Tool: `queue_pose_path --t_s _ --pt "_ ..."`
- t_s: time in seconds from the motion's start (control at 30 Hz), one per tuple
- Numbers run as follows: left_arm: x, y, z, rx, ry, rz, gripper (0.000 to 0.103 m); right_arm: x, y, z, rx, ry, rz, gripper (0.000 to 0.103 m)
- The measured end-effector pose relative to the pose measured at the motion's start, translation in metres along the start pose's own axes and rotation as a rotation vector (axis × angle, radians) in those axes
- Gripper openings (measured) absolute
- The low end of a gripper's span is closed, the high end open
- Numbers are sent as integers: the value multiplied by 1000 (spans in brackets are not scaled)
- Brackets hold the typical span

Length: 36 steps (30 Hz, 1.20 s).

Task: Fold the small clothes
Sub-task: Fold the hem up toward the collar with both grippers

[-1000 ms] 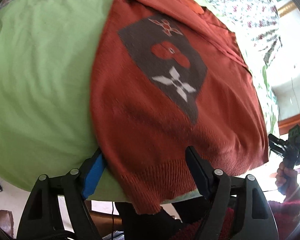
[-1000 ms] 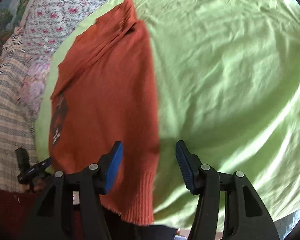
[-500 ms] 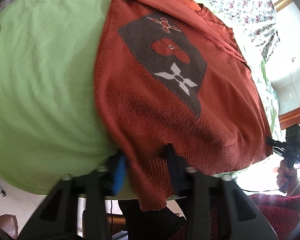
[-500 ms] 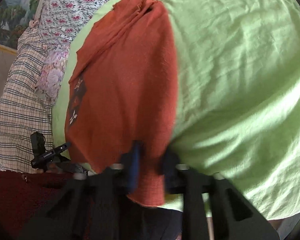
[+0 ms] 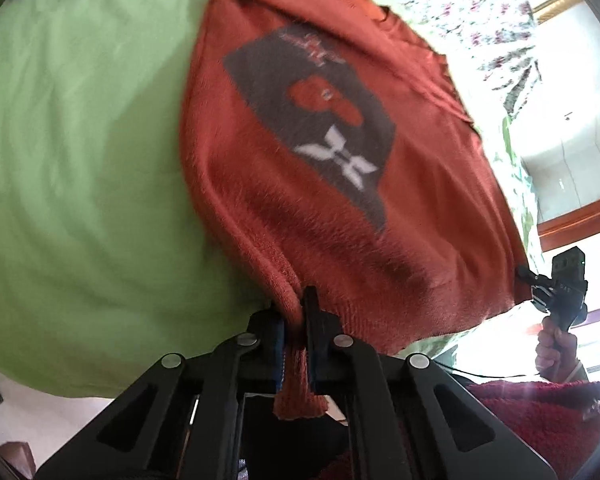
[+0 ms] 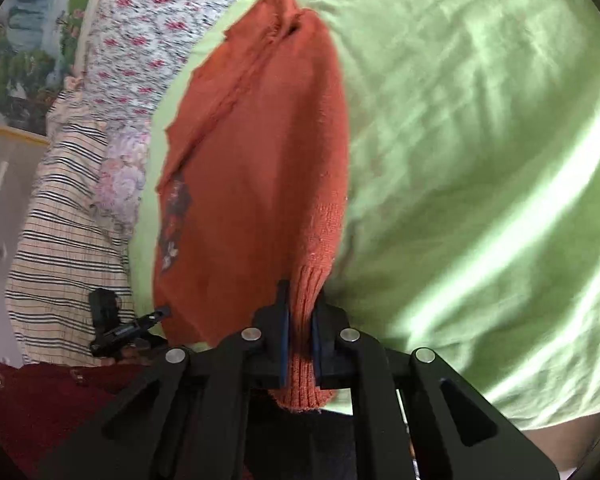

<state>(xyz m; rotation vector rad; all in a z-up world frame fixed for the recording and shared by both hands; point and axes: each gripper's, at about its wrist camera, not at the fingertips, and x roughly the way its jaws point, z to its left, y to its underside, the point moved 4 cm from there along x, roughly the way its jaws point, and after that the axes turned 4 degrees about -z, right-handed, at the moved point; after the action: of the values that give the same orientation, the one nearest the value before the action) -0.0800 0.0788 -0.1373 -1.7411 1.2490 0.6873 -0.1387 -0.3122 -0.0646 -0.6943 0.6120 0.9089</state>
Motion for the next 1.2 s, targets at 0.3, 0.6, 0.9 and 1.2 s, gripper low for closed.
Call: queue_pose_path --t_s 0.3,0.6,0.9,1.2 --pt "-67 -47 -22 12 37 -168 4 -33 -38 38 -12 -135 -141 8" --pt "-84 -128 -42 2 66 -330 3 -29 -102 89 -98 -197 -216 8" --pt "-57 -230 -37 -45 4 -434 3 8 -196 103 -126 -164 -292 8" --pt "-20 -305 -17 -105 -35 -445 3 57 -273 83 -105 -94 -274 8"
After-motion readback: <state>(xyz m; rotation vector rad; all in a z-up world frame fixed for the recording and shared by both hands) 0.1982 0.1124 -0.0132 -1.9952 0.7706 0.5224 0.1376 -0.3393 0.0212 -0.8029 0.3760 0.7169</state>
